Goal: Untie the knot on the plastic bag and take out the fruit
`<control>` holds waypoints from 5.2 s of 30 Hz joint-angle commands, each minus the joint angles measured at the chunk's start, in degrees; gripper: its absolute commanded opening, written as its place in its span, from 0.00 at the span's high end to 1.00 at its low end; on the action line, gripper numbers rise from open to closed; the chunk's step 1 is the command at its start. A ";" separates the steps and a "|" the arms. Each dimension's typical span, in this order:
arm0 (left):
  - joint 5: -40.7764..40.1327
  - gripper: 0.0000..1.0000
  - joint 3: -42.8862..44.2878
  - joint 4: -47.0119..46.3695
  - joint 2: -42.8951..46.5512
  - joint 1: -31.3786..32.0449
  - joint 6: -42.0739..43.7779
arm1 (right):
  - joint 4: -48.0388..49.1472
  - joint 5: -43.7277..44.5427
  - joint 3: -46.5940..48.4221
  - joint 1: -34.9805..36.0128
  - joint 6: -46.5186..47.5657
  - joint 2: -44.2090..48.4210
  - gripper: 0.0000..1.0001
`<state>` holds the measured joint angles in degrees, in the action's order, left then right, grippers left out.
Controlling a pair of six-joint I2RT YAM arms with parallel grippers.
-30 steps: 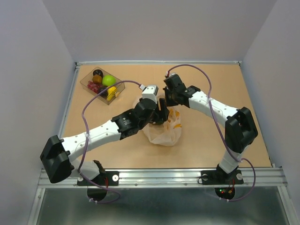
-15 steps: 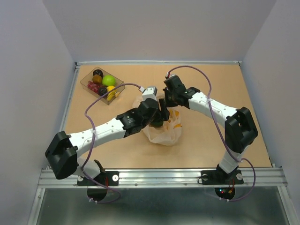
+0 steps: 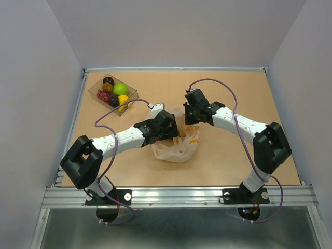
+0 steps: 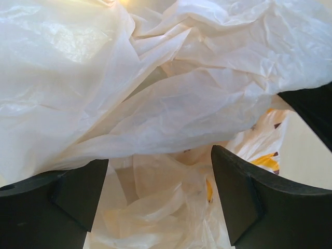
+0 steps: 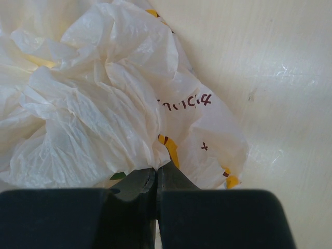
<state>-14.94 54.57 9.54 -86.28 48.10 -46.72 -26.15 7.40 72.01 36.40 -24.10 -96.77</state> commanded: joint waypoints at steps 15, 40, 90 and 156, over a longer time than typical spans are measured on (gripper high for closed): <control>-6.33 0.02 0.37 -6.28 -3.37 -1.07 -7.33 | 6.90 8.51 -10.48 0.25 -9.57 9.23 0.99; -2.90 0.46 4.41 -6.56 -7.42 -1.87 -1.36 | 10.07 6.92 -17.52 0.95 -10.97 12.05 1.00; 0.00 0.02 42.29 1.27 -29.48 -53.81 22.81 | 9.98 3.67 -17.96 0.95 -5.96 16.44 0.99; -21.45 0.18 -5.78 -26.41 0.93 7.72 24.22 | 6.64 -5.98 0.92 2.36 8.62 24.26 1.00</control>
<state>-30.41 51.07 -10.31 -88.07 55.77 -20.12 -19.90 5.98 64.90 37.69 -17.67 -77.10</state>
